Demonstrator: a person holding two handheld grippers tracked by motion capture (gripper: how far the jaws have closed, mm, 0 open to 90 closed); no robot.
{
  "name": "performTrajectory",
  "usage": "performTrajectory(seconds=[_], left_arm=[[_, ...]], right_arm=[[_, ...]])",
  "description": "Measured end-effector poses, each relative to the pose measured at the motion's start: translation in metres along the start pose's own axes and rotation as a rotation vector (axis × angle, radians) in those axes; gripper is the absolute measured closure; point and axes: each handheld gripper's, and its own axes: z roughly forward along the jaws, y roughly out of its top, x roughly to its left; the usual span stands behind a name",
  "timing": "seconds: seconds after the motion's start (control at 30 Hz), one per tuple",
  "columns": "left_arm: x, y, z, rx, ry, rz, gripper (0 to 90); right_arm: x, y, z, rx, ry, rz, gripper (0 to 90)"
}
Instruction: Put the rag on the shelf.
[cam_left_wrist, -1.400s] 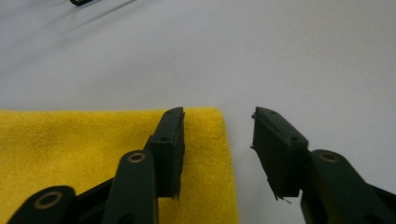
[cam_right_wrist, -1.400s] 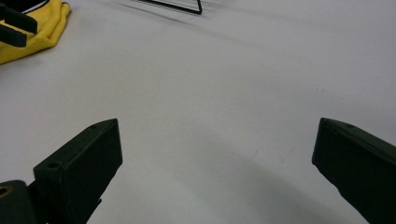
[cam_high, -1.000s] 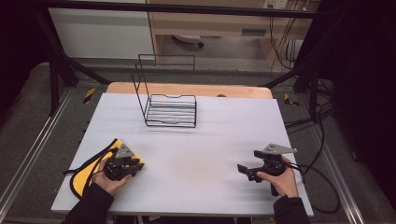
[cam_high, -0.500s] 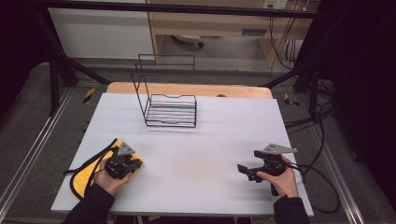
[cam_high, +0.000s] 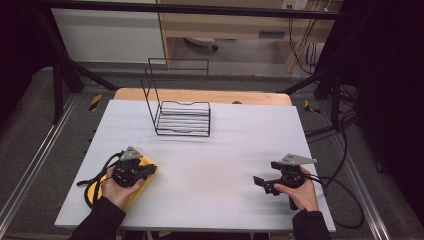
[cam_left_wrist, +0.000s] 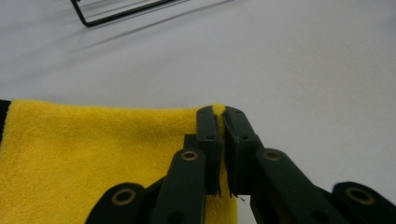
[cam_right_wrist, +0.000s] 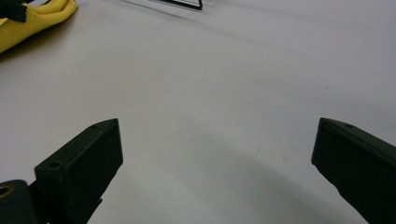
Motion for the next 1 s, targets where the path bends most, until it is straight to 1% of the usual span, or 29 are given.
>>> performTrajectory(seconds=[0.1, 0.13, 0.17, 0.3, 0.4, 0.5, 0.57, 0.6, 0.63, 0.67, 0.7, 0.73, 0.77, 0.8, 0.87, 0.9, 0.93, 0.97, 1.0], left_arm=[[-0.011, 0.006, 0.008, 0.002, 0.003, -0.003, 85.2], [-0.016, 0.011, 0.013, 0.007, 0.005, -0.001, 85.2], [-0.016, 0.011, 0.013, 0.007, 0.005, -0.001, 85.2], [-0.028, 0.021, 0.026, 0.009, -0.003, -0.003, 85.2], [-0.037, 0.028, 0.036, 0.01, -0.007, 0.008, 85.1], [-0.042, 0.034, 0.046, 0.0, -0.02, -0.005, 85.0], [-0.048, 0.039, 0.057, 0.002, -0.016, -0.005, 85.1], [-0.048, 0.039, 0.057, 0.002, -0.016, -0.005, 85.1], [-0.05, 0.041, 0.06, 0.002, -0.015, -0.006, 85.0], [-0.053, 0.044, 0.068, 0.003, -0.01, -0.015, 85.0], [-0.053, 0.044, 0.068, 0.003, -0.01, -0.015, 85.0], [-0.055, 0.047, 0.076, 0.008, -0.008, -0.028, 85.0], [-0.056, 0.048, 0.08, 0.012, -0.005, -0.031, 84.9], [-0.056, 0.048, 0.08, 0.012, -0.005, -0.031, 84.8], [-0.057, 0.047, 0.089, 0.025, 0.001, -0.03, 84.4], [-0.055, 0.045, 0.095, 0.045, -0.008, -0.03, 84.0], [-0.055, 0.045, 0.095, 0.045, -0.008, -0.03, 83.4], [-0.054, 0.044, 0.097, 0.048, -0.021, -0.039, 83.4], [-0.052, 0.044, 0.097, 0.049, -0.032, -0.043, 79.9]], right_arm=[[0.0, 0.0, 0.001, 0.003, 0.002, -0.003, 2.4], [0.0, 0.0, 0.001, 0.003, 0.002, -0.004, 2.4], [0.0, 0.0, 0.001, 0.003, 0.002, -0.004, 2.4], [0.0, 0.0, 0.001, 0.003, 0.002, -0.004, 2.5], [0.0, 0.0, 0.002, 0.006, 0.003, -0.005, 2.5], [0.001, 0.0, 0.002, 0.006, 0.005, -0.001, 2.5], [0.0, 0.0, 0.002, 0.004, 0.003, -0.007, 2.5], [0.0, 0.0, 0.002, 0.004, 0.003, -0.007, 2.5], [0.0, 0.0, 0.002, 0.004, 0.002, -0.003, 2.5], [0.0, 0.0, 0.002, 0.007, 0.004, -0.002, 2.5], [0.0, 0.0, 0.002, 0.007, 0.004, -0.002, 2.5], [0.001, 0.0, 0.003, 0.006, 0.004, -0.003, 2.5], [0.001, 0.0, 0.003, 0.008, 0.004, -0.003, 2.5], [0.001, 0.0, 0.003, 0.008, 0.003, -0.005, 2.6], [0.001, 0.0, 0.003, 0.006, 0.003, -0.001, 2.6], [0.001, 0.0, 0.003, 0.007, 0.003, -0.004, 2.6], [0.001, 0.0, 0.003, 0.005, 0.002, -0.004, 2.6], [0.001, 0.0, 0.003, 0.005, 0.002, -0.004, 2.6], [0.001, 0.0, 0.003, 0.003, 0.002, -0.004, 2.7]])
